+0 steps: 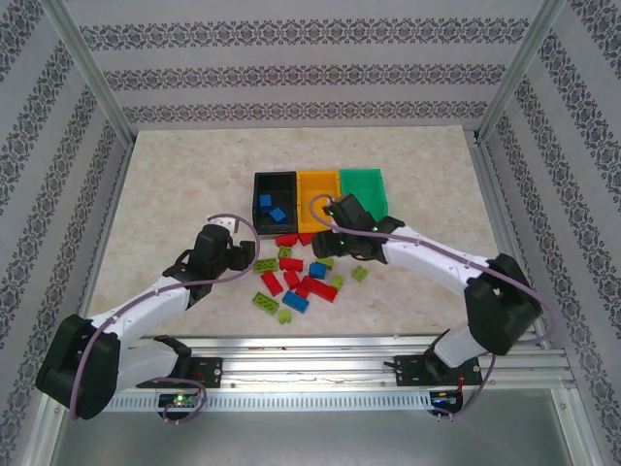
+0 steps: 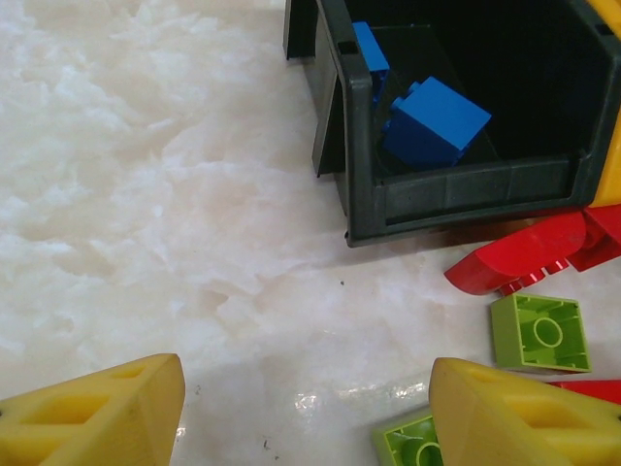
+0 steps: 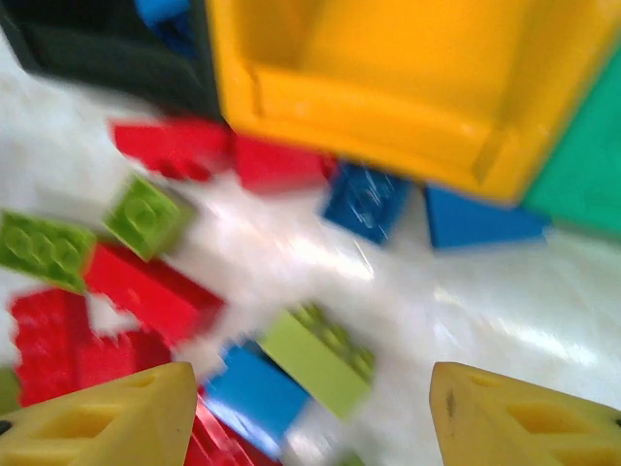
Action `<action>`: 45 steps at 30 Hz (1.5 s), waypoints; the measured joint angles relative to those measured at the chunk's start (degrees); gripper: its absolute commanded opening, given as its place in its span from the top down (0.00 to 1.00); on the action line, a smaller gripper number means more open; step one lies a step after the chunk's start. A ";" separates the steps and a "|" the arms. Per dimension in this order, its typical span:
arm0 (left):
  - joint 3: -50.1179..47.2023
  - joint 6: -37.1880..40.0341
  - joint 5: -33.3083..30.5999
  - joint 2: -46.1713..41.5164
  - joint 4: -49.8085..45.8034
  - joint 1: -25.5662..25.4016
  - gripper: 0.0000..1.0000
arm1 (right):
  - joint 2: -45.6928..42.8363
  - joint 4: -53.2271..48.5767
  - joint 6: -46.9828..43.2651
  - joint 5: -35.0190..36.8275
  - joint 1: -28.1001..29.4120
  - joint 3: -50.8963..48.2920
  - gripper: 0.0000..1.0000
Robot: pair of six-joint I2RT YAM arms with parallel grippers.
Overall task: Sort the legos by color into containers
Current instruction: Pick up the lego from the bottom-center of the table, then place the lego in the container.
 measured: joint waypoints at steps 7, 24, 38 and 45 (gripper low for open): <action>0.00 -0.20 1.05 2.03 0.02 0.00 0.32 | -7.37 -3.15 3.08 0.00 -8.22 -12.57 0.35; 0.00 -0.20 1.27 2.69 0.02 0.02 0.32 | 4.00 -3.37 3.48 -0.87 -6.23 -9.66 0.69; 0.00 -0.20 1.44 2.69 0.02 0.02 0.32 | 2.40 -3.67 -0.13 -1.95 -13.49 5.29 0.62; 0.00 -0.20 1.46 2.69 0.02 0.02 0.30 | 8.63 -2.67 -2.91 -1.86 -18.21 16.41 0.37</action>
